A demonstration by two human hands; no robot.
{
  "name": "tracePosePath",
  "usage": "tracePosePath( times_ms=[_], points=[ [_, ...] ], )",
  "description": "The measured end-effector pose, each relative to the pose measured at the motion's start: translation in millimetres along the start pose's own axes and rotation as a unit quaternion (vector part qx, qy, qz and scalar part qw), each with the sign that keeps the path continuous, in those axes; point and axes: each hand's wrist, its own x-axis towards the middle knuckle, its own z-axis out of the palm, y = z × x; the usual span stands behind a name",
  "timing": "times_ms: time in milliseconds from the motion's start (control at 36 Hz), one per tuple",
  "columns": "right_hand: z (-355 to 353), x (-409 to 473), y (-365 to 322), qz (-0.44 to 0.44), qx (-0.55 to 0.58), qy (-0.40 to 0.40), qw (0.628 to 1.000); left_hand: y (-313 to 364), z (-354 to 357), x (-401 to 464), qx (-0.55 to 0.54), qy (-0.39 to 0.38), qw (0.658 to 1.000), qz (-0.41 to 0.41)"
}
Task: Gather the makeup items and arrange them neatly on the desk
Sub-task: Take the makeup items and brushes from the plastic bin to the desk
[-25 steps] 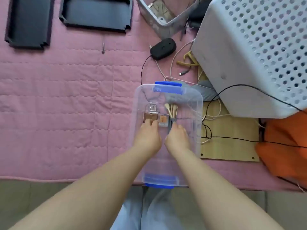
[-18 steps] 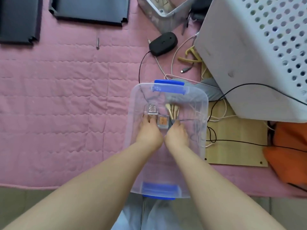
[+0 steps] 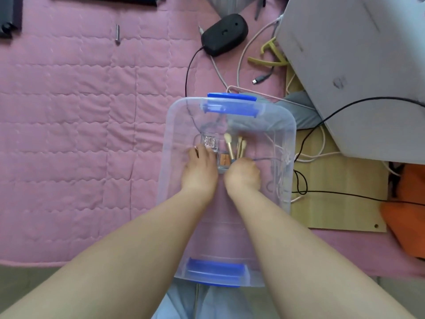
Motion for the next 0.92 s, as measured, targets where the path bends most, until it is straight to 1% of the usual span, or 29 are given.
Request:
tracePosePath(
  times_ms=[56,111,139,167,194,222,250,278,417,528,639,722,778,833,861,917],
  points=[
    [0,1,0,-0.003,0.003,-0.001,1.000,1,-2,4,0.015,0.009,1.000,0.004],
    [1,1,2,-0.013,-0.001,-0.002,1.000,3,-9,4,0.013,-0.002,1.000,0.001],
    [1,1,3,-0.018,-0.004,-0.003,1.000,4,-14,2,0.006,-0.021,1.000,-0.011],
    [1,0,4,-0.022,-0.006,-0.002,1.000,6,-17,2,0.005,-0.023,0.999,-0.023],
    [1,0,4,-0.024,-0.007,-0.001,1.000,7,-10,1,0.005,-0.003,1.000,-0.020],
    [0,-1,4,-0.024,-0.003,0.000,1.000,8,-6,1,-0.015,-0.005,1.000,-0.012],
    [-1,-2,4,-0.020,0.005,0.002,1.000,8,-10,0,-0.036,-0.032,0.999,-0.014],
    [-2,-4,4,-0.017,0.014,0.005,1.000,7,-12,-1,-0.046,-0.043,0.998,-0.017],
    [-2,-13,5,-0.007,0.041,0.009,0.999,9,-9,-5,-0.075,-0.060,0.995,-0.026],
    [-3,-13,8,-0.026,0.020,0.018,0.999,7,-6,-1,-0.065,-0.079,0.994,-0.029],
    [-2,-13,7,-0.036,0.019,0.022,0.999,9,-5,-3,-0.048,-0.076,0.996,-0.025],
    [-6,-17,6,-0.018,0.066,0.010,0.998,10,-9,-6,-0.059,-0.084,0.994,-0.024],
    [-8,-24,4,0.006,0.120,-0.015,0.993,7,-14,-7,-0.090,-0.088,0.991,-0.040],
    [-9,-30,3,0.030,0.192,-0.043,0.980,4,-19,-7,-0.116,-0.087,0.988,-0.046],
    [-10,-33,4,0.041,0.229,-0.050,0.971,3,-21,-7,-0.134,-0.088,0.986,-0.049],
    [-14,-38,5,0.046,0.243,-0.060,0.967,2,-28,-6,-0.193,-0.085,0.975,-0.074]
  ],
)
